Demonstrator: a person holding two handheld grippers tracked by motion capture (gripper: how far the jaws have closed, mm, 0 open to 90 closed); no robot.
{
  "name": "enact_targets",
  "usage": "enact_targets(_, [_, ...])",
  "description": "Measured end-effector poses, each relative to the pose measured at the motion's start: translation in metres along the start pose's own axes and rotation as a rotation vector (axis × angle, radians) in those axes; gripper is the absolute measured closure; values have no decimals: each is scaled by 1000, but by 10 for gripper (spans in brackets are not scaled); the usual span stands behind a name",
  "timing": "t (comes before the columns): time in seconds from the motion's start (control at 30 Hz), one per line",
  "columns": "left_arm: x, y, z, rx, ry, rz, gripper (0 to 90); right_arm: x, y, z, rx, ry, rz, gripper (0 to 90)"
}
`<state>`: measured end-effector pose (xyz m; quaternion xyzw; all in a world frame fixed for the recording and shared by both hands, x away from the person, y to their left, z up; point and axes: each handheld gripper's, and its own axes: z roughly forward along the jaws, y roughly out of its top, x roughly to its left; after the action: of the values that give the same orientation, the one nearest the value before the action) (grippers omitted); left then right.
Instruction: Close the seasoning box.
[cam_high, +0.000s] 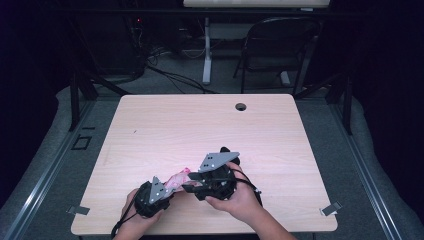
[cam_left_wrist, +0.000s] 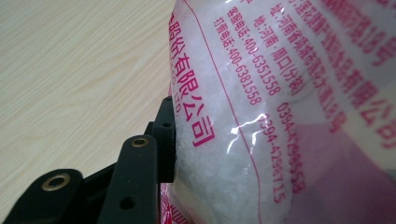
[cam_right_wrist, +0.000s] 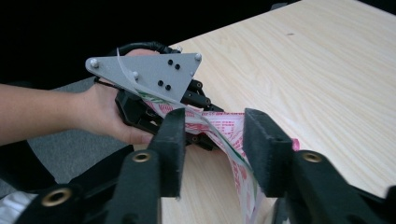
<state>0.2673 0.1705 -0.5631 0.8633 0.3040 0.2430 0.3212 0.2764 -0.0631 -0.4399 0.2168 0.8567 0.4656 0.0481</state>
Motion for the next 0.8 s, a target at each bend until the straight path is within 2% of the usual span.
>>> enact_targets(0.23, [-3,2,-1,2,3,34,614,-1,-2,3,-7,38,14,900])
enact_targets(0.33, [-4,3,-2,-10,1,33,615,-3,-3,1,-12,30,32,900])
enact_targets(0.63, [-7,7,-6,-36,-5,42,620,-17,-7,-5,-42,17,129,900])
enact_targets(0.8, [-7,8,-8,-54,4,51,624,-23,-7,-8,-47,9,149,900])
